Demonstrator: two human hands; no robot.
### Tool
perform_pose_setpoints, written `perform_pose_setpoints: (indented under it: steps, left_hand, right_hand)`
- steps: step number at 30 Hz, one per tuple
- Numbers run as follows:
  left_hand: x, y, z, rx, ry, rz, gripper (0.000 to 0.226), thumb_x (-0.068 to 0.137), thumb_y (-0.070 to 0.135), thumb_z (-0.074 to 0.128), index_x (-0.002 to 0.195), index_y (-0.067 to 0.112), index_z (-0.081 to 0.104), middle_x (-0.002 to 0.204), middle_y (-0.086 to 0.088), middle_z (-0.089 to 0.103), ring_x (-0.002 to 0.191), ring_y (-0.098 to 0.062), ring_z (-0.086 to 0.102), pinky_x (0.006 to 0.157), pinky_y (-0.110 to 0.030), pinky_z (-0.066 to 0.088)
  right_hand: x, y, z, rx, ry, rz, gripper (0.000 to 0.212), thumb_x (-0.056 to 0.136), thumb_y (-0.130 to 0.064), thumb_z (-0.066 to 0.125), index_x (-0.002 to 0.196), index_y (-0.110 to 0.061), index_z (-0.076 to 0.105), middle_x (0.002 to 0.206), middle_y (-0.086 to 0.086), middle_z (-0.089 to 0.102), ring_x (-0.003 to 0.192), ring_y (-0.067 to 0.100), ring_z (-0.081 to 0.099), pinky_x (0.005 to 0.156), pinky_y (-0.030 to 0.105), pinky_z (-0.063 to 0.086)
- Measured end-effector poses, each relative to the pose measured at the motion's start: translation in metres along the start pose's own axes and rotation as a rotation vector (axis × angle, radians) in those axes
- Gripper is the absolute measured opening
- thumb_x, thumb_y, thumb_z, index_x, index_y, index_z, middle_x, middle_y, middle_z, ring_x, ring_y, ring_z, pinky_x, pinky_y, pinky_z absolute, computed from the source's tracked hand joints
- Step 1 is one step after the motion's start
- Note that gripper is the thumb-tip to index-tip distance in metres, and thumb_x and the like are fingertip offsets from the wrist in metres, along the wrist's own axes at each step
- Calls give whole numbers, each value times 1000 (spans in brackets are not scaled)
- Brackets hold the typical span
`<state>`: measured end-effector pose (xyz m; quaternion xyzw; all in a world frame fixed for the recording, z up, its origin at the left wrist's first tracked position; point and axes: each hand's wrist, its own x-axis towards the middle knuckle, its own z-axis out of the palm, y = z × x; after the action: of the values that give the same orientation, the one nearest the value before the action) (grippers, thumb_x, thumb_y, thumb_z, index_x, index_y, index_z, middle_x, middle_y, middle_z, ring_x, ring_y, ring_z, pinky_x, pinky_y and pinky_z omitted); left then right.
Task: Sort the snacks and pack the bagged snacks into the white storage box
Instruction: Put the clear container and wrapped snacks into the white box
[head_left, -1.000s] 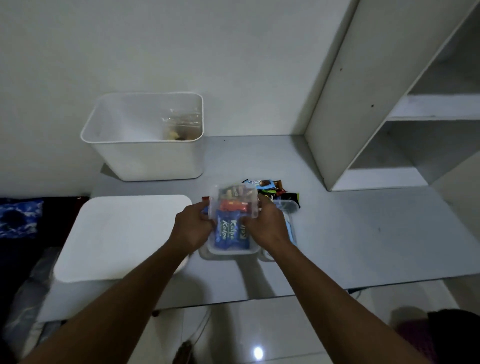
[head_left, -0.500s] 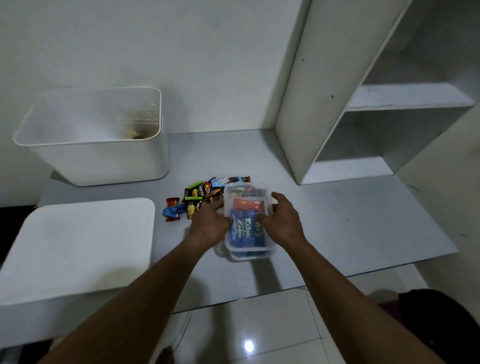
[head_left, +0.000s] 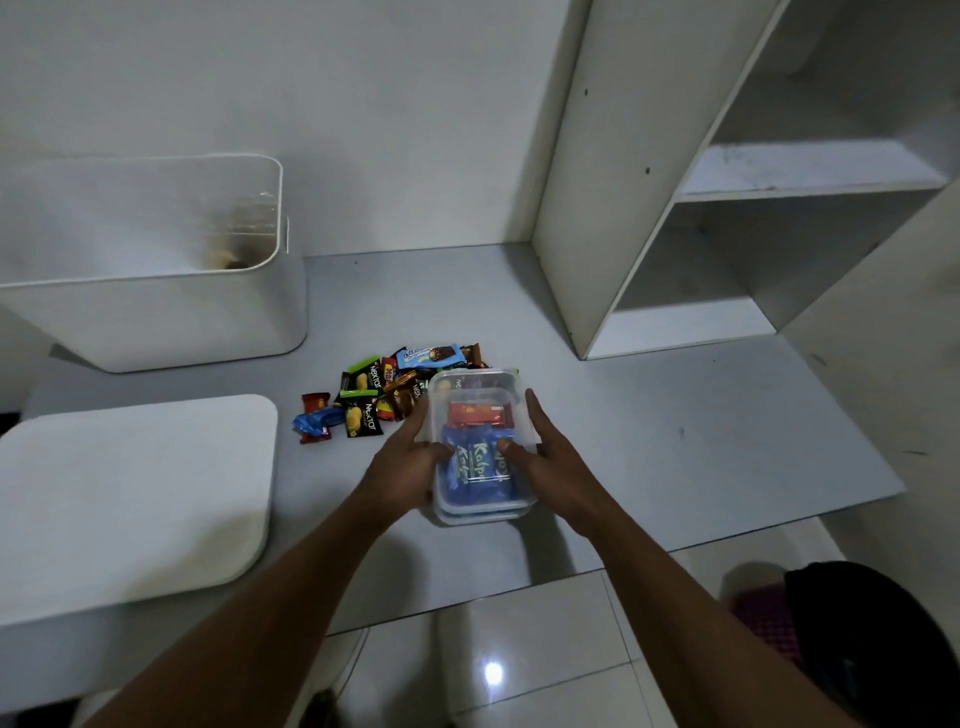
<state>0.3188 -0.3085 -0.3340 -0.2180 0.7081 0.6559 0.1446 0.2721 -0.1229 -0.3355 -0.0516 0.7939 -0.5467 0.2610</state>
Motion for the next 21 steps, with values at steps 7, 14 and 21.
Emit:
perform_pose_setpoints:
  steps: [7, 14, 21]
  left_hand:
    - [-16, 17, -17, -8, -7, 90, 63, 92, 15, 60, 122, 68, 43, 123, 3, 68, 105, -24, 69, 88, -55, 56]
    - [-63, 81, -69, 21, 73, 150, 72, 95, 13, 59, 146, 51, 25, 127, -1, 63, 94, -21, 70, 58, -35, 60]
    - [-103, 145, -155, 40, 211, 211, 68, 92, 19, 61, 142, 55, 33, 125, -2, 67, 95, -24, 71, 67, -40, 61]
  right_hand:
    - [-9, -25, -7, 70, -78, -28, 71, 97, -19, 60, 148, -47, 19, 127, -15, 57, 98, 3, 69, 72, 22, 58]
    - [-18, -109, 0, 39, -168, -97, 71, 95, -21, 64, 141, -54, 22, 136, -4, 56, 107, 14, 66, 69, 29, 61]
    - [-1, -224, 39, -17, -218, -164, 72, 94, -20, 66, 142, -56, 26, 126, -6, 67, 99, 15, 72, 69, 36, 60]
